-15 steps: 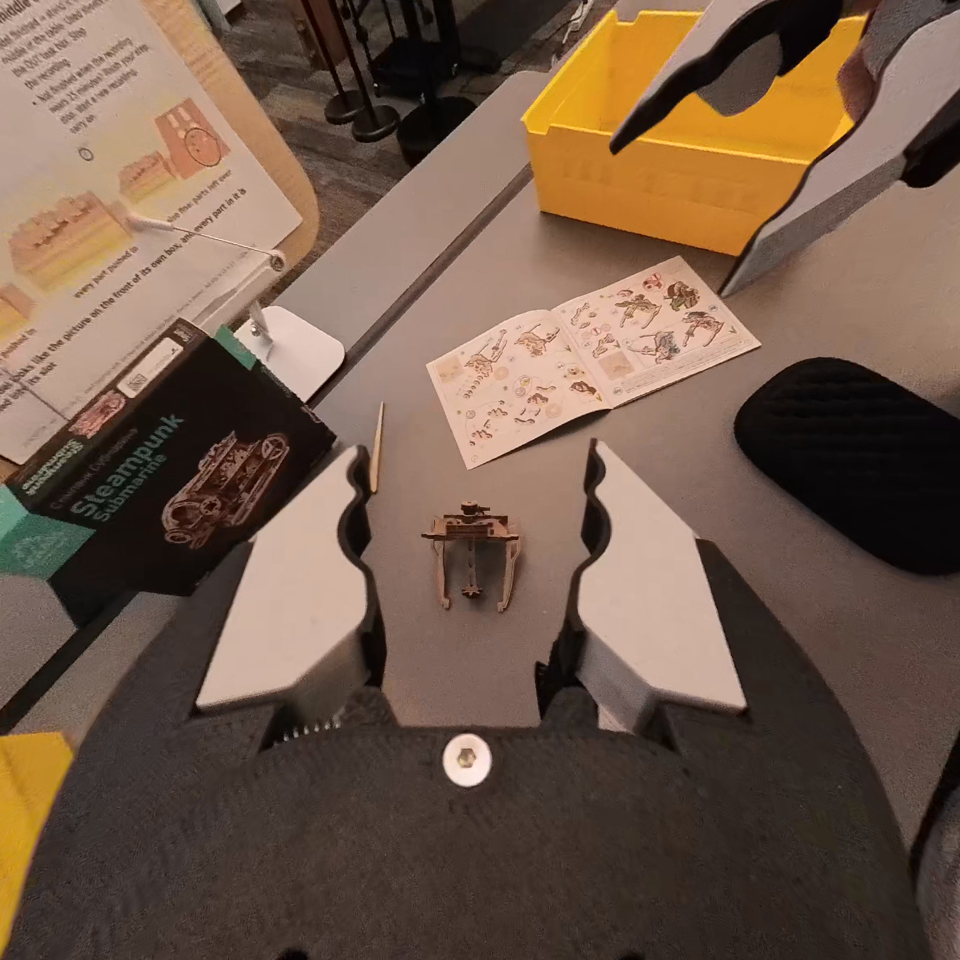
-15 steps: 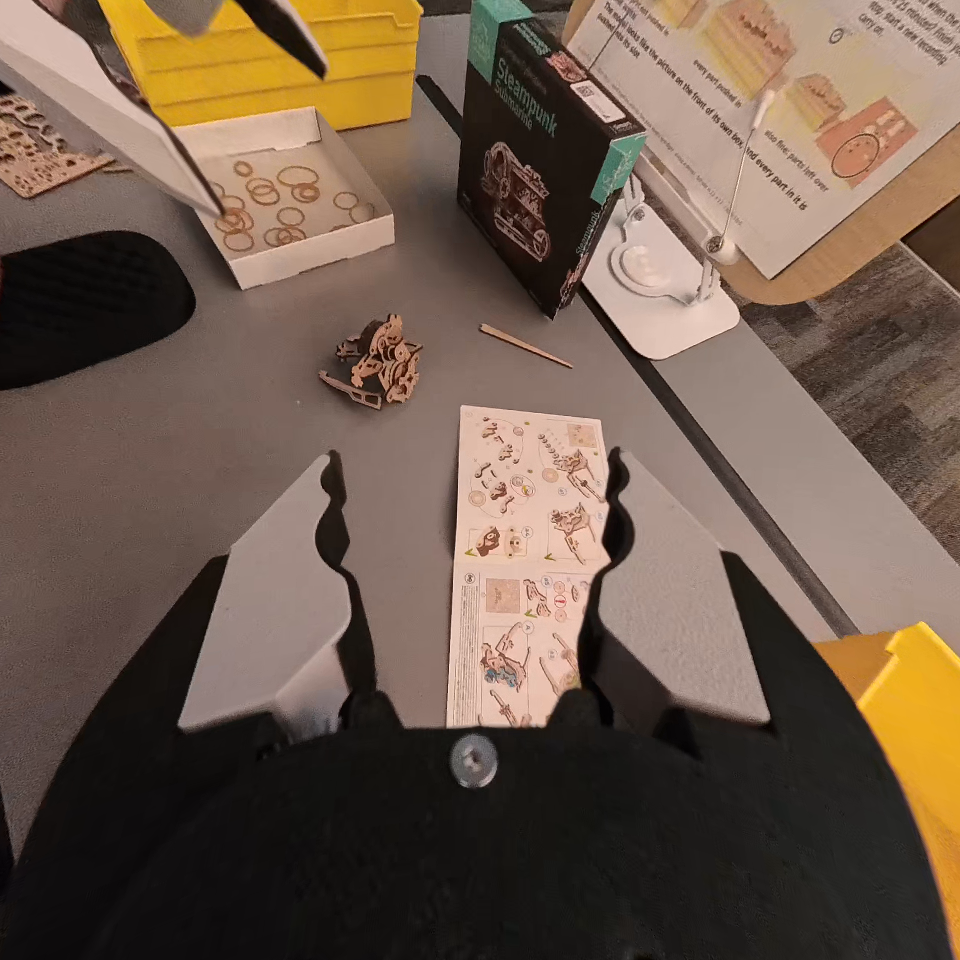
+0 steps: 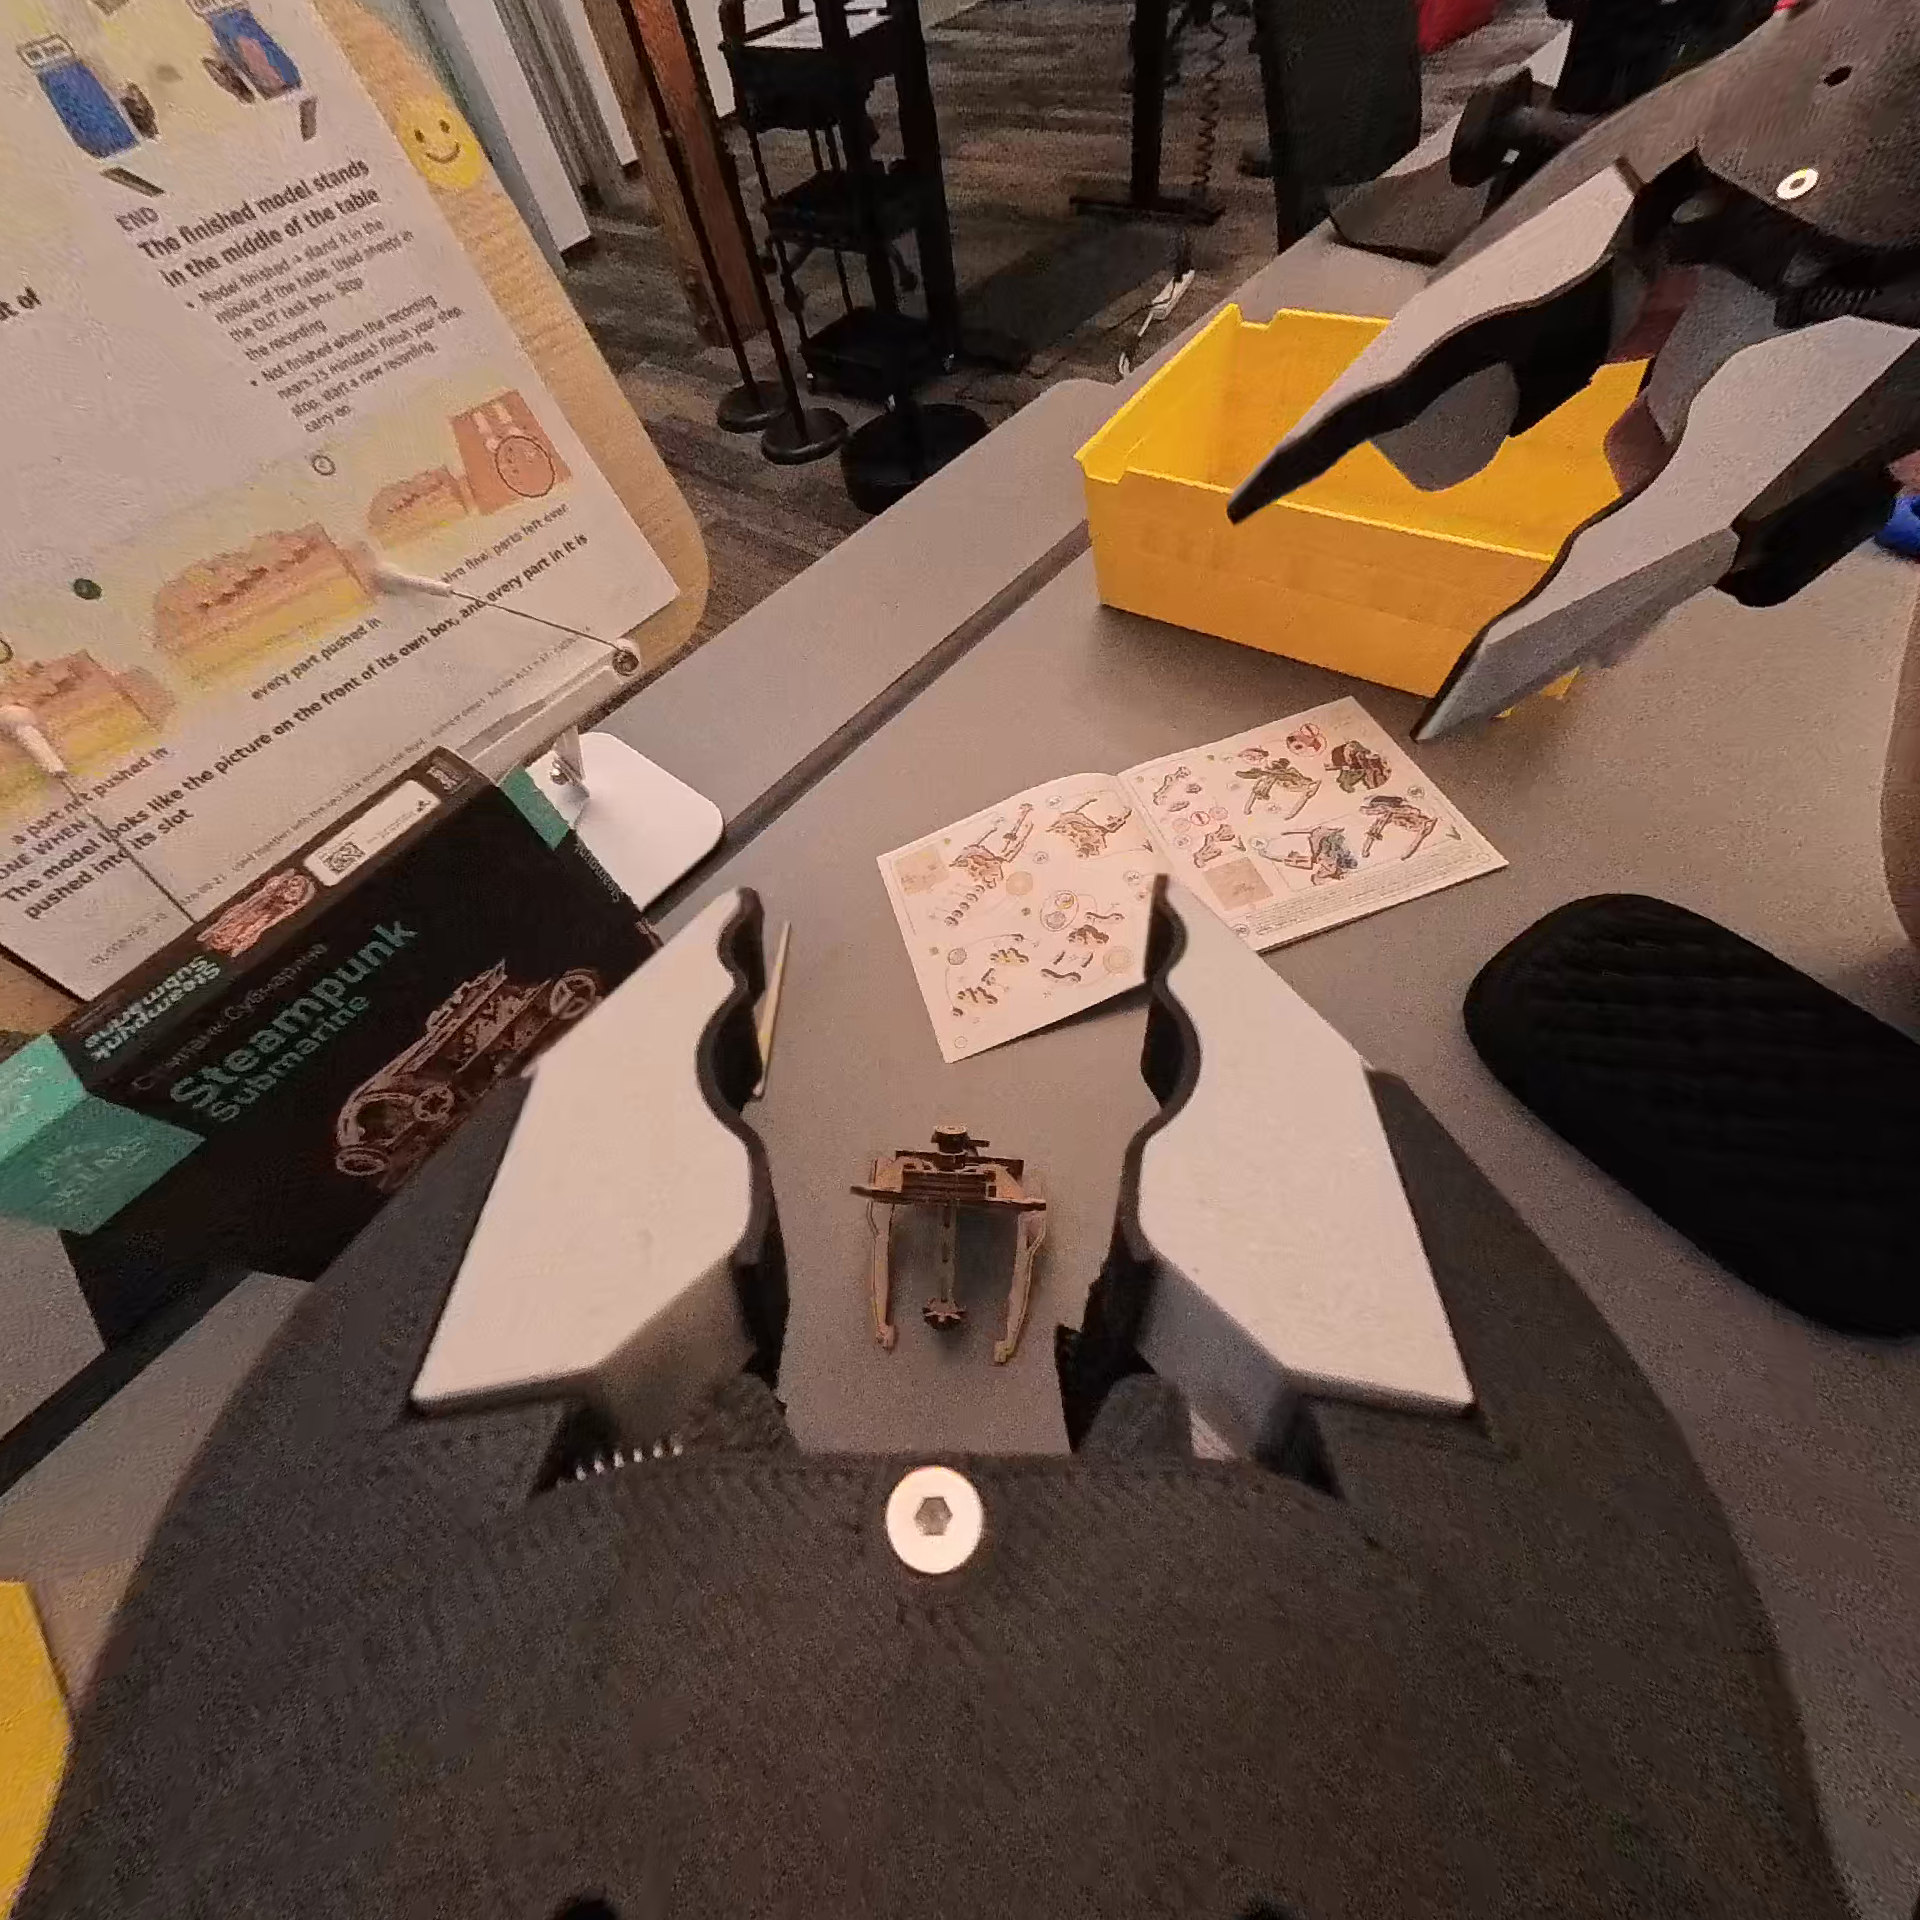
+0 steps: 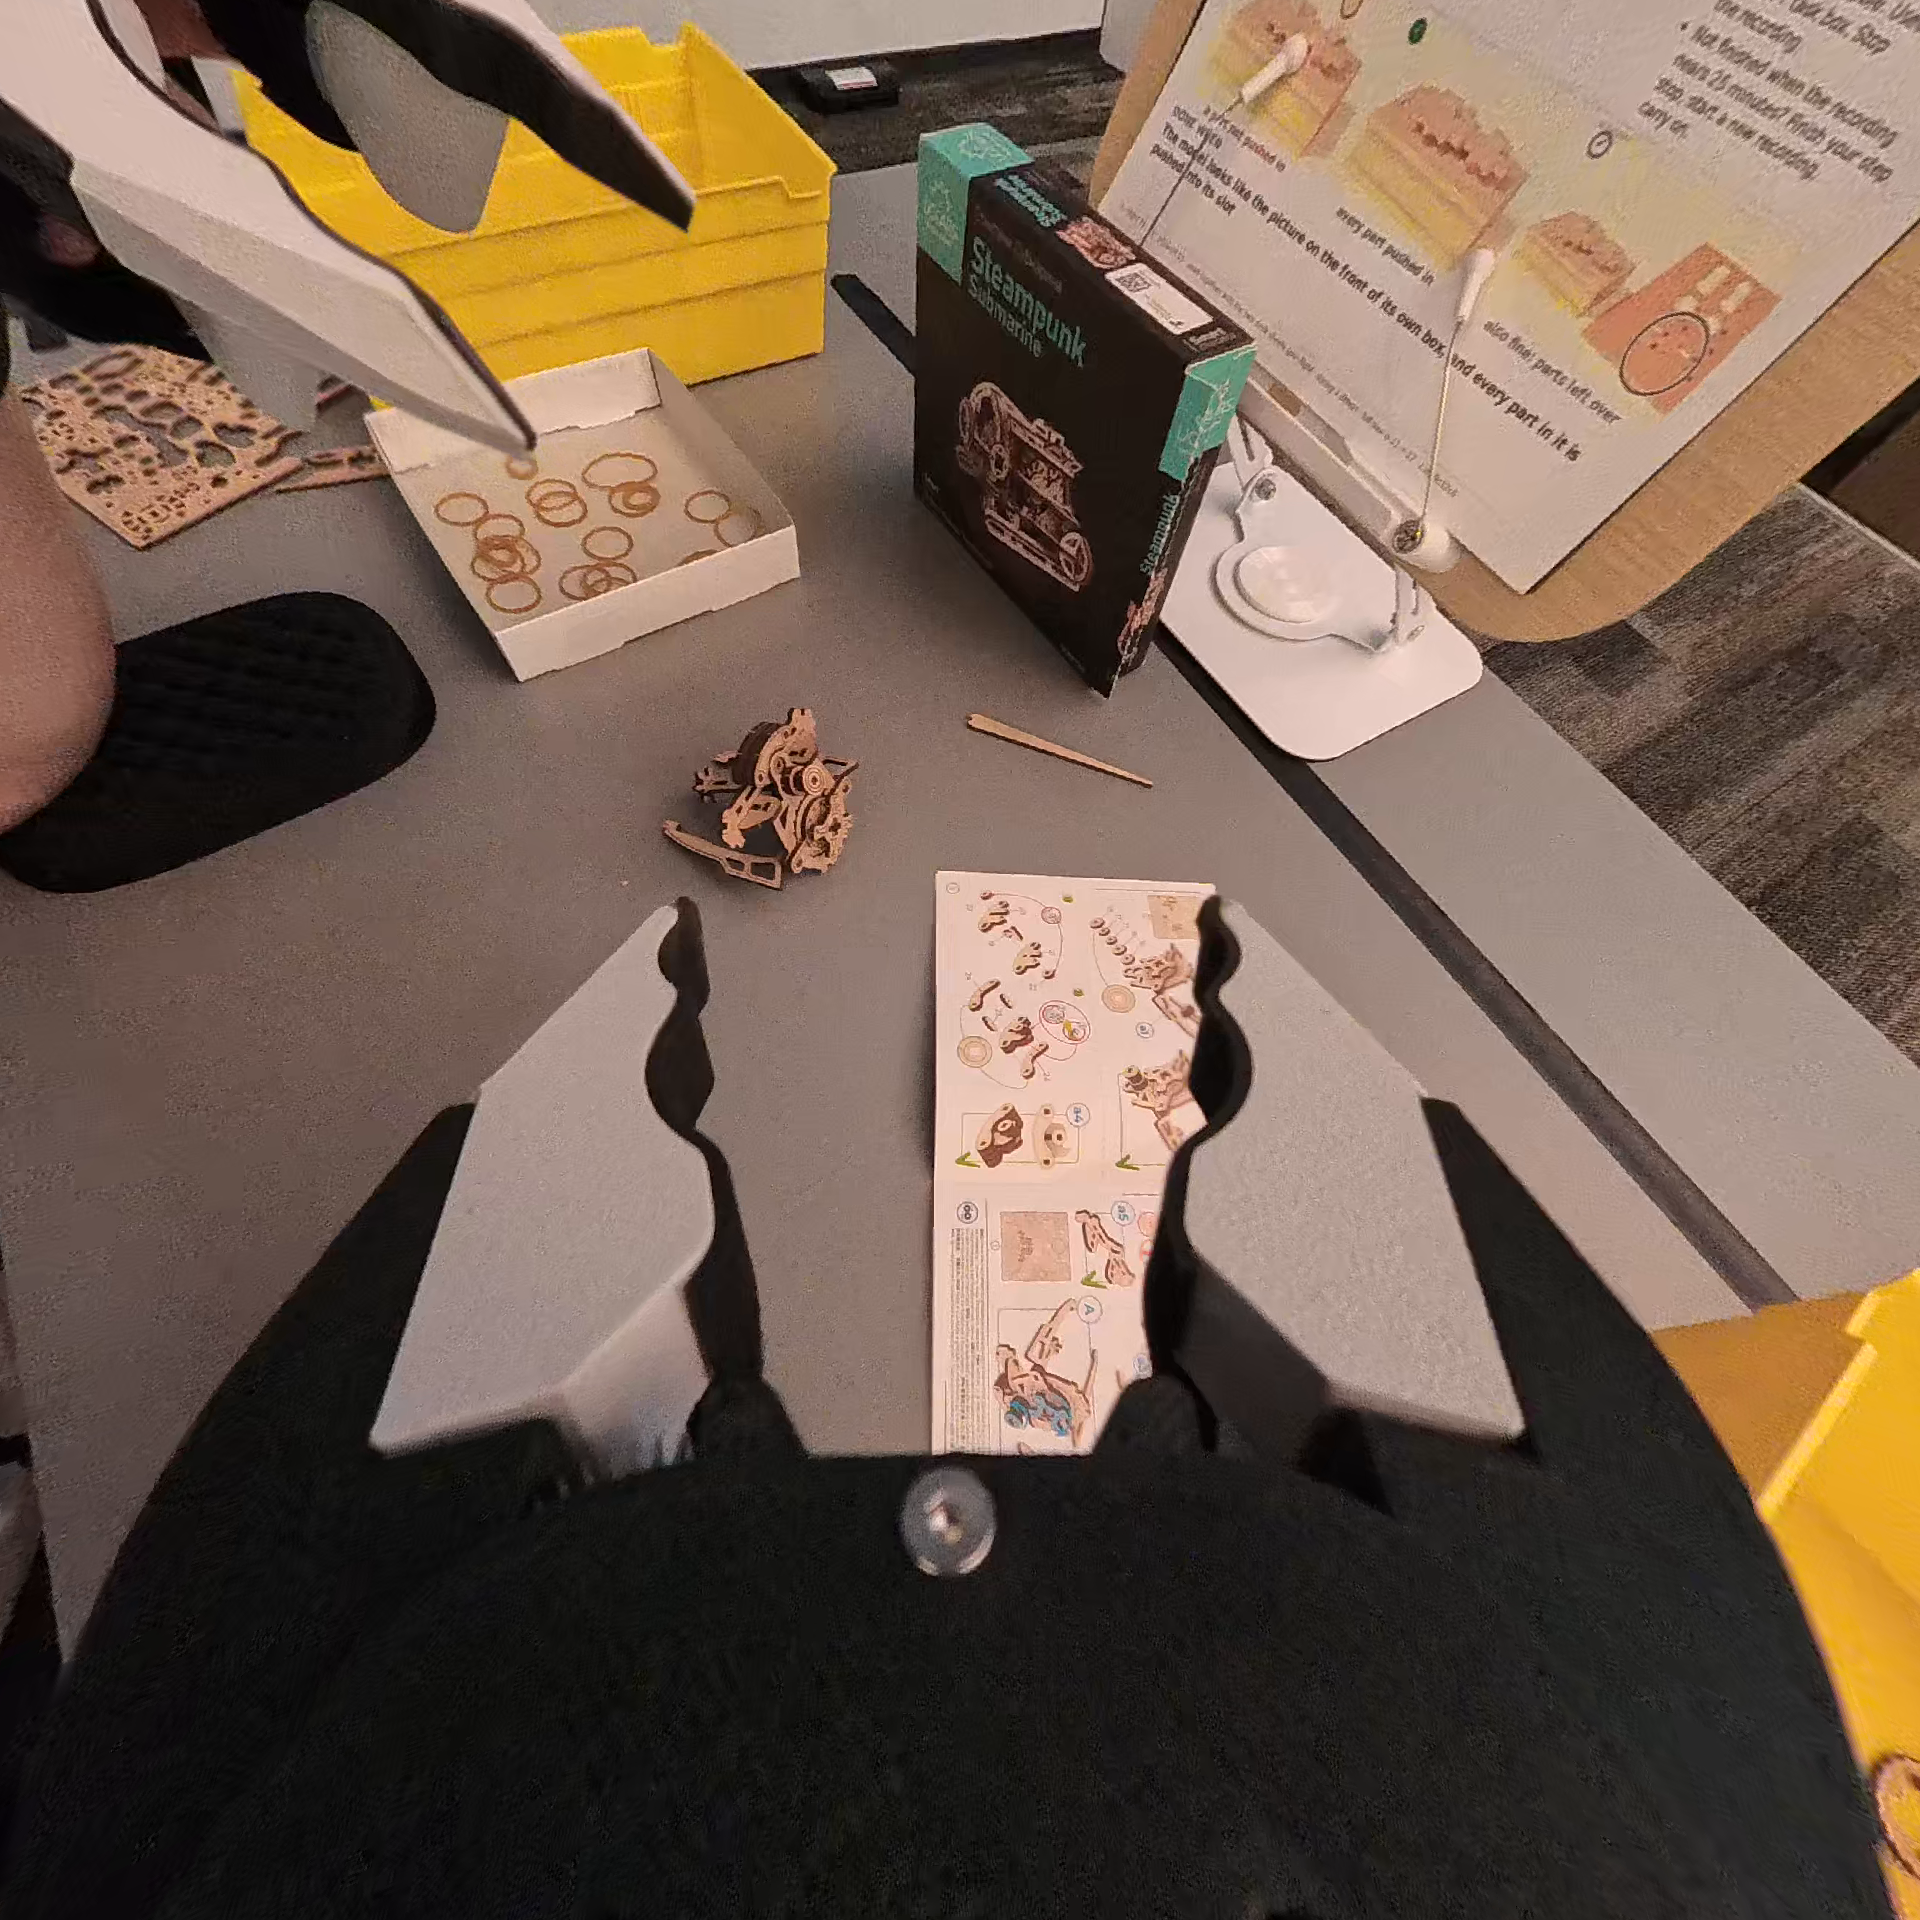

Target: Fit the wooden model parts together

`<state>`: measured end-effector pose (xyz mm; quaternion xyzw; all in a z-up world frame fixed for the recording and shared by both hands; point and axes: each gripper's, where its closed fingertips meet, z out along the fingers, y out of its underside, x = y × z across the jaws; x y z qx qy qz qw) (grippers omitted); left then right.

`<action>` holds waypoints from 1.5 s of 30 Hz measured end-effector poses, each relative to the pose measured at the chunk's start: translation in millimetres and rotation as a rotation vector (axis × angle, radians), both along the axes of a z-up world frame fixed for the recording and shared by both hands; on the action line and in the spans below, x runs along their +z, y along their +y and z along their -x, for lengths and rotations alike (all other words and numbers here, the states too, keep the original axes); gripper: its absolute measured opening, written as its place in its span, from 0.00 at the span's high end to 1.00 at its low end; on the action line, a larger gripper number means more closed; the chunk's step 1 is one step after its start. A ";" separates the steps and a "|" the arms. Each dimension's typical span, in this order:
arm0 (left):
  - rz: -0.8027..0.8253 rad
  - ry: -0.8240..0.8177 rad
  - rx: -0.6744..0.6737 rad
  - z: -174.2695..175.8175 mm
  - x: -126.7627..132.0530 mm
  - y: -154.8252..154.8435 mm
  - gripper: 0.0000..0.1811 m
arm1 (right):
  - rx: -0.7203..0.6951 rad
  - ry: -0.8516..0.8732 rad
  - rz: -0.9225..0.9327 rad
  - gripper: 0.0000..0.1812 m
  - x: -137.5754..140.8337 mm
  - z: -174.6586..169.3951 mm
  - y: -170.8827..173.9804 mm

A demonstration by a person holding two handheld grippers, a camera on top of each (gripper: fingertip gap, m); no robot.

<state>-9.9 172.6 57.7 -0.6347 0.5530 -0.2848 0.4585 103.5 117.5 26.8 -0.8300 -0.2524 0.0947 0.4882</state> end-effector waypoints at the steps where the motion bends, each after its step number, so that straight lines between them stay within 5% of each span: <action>1: 0.001 0.001 -0.002 0.9 0.2 -0.1 0.60 | 0.004 -0.002 0.003 0.49 -0.8 0.9 -0.1; 45: -0.068 0.119 0.178 16.7 -16.7 38.8 0.58 | -0.138 -0.072 0.018 0.49 -8.6 -21.6 8.7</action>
